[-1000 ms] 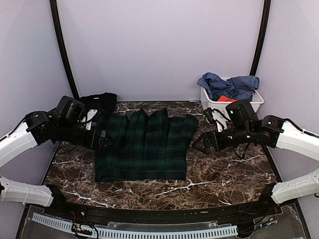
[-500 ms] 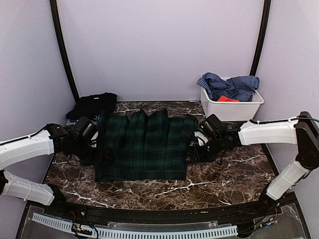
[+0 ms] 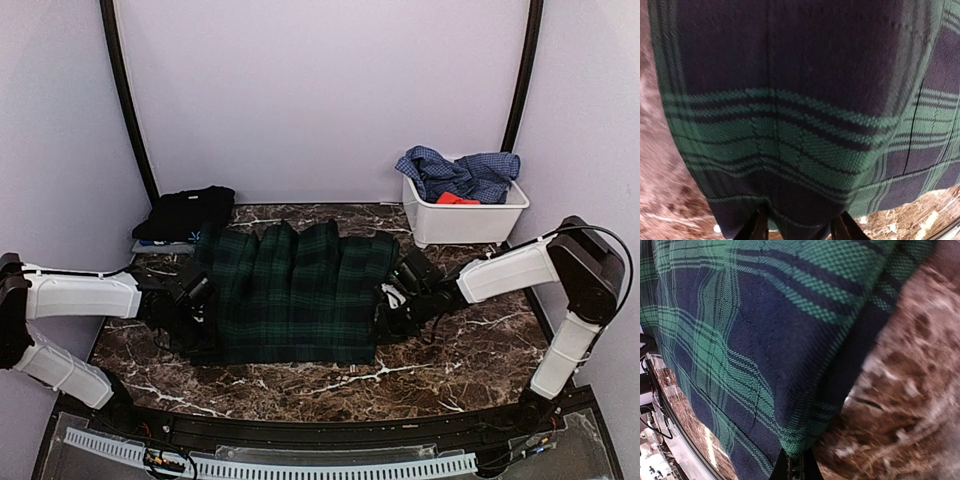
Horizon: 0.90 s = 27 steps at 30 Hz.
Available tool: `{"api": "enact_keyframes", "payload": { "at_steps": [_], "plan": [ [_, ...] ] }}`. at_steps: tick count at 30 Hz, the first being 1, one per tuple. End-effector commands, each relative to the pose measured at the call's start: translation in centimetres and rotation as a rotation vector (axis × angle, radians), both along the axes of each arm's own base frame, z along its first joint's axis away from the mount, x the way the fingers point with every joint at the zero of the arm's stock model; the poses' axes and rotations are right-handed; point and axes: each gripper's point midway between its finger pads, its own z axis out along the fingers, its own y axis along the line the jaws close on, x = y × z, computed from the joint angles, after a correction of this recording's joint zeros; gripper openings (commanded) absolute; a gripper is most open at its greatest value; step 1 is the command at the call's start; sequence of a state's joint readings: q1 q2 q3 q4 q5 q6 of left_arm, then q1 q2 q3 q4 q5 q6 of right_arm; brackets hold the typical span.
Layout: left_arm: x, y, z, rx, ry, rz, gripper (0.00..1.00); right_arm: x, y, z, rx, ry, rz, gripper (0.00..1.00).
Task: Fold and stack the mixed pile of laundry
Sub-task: Rotate the flattened skirt at the center of the board.
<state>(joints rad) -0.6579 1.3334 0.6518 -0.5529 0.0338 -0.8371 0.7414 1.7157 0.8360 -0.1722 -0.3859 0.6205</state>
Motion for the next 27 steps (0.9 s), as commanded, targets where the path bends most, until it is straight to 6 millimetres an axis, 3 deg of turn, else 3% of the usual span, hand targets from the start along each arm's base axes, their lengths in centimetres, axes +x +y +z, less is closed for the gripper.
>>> {"api": "enact_keyframes", "payload": {
  "at_steps": [1, 6, 9, 15, 20, 21, 22, 27],
  "plan": [
    [-3.9, -1.1, -1.7, 0.013, 0.103, -0.077, 0.4, 0.4, -3.3, 0.7, -0.054, -0.018, -0.08, 0.0],
    [-8.1, -4.5, -1.8, 0.044, 0.174, -0.234, 0.53, 2.4, -8.5, 4.7, -0.135, -0.139, -0.209, 0.0],
    [-8.7, -4.7, -0.5, 0.043, 0.157, -0.218, 0.59, 2.7, -11.2, 6.4, -0.164, -0.183, -0.267, 0.0],
    [-4.8, -3.5, 3.3, 0.02, -0.06, -0.098, 0.61, 2.7, -14.2, 5.1, -0.247, -0.186, -0.295, 0.0],
    [-1.2, -8.0, 8.6, -0.104, -0.256, -0.245, 0.62, 2.7, -14.3, 3.9, -0.262, -0.167, -0.273, 0.0],
    [-0.8, -8.8, 8.5, -0.106, -0.26, -0.277, 0.63, 2.7, -14.3, 3.6, -0.267, -0.162, -0.269, 0.0],
    [0.1, -10.0, 9.8, -0.119, -0.304, -0.324, 0.63, 2.7, -14.3, 3.4, -0.267, -0.16, -0.268, 0.0],
    [2.9, -15.4, 9.2, -0.087, -0.322, -0.508, 0.65, 3.2, -14.6, 3.4, -0.263, -0.166, -0.276, 0.0]
  ]
}}
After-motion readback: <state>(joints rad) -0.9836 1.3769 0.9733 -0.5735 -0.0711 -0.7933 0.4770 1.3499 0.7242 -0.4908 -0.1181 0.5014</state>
